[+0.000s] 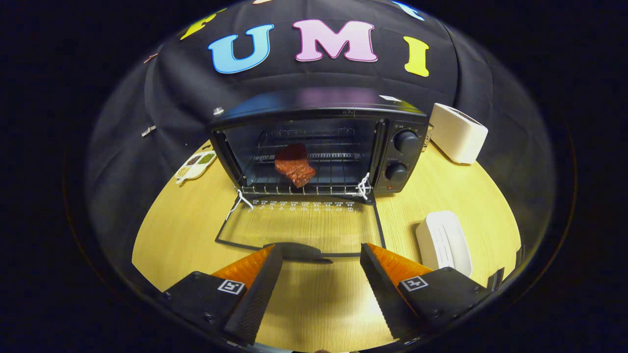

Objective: Open the toaster oven, put the food inside, and close the toaster oven door.

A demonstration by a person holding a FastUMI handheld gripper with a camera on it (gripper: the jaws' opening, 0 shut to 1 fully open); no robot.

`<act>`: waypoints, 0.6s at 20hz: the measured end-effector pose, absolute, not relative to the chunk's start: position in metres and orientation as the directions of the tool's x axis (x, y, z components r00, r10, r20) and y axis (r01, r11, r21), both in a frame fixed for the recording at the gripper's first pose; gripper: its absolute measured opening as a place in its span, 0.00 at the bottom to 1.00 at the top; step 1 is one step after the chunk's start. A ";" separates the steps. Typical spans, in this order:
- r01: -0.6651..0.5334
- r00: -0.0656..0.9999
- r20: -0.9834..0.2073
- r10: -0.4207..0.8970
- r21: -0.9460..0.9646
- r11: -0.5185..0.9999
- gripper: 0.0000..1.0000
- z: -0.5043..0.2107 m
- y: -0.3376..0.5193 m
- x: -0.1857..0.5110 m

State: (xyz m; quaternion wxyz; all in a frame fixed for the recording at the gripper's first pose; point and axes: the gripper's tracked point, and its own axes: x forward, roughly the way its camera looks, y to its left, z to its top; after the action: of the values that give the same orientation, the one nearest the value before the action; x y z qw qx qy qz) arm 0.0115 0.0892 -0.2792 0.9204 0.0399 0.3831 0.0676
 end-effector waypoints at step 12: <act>-0.041 0.618 -0.777 0.116 0.115 0.992 0.99 -0.353 0.125 -0.001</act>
State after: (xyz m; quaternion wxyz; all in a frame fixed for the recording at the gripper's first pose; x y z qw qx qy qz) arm -0.0009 0.1255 -0.3533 0.8985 0.0429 0.4346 0.0438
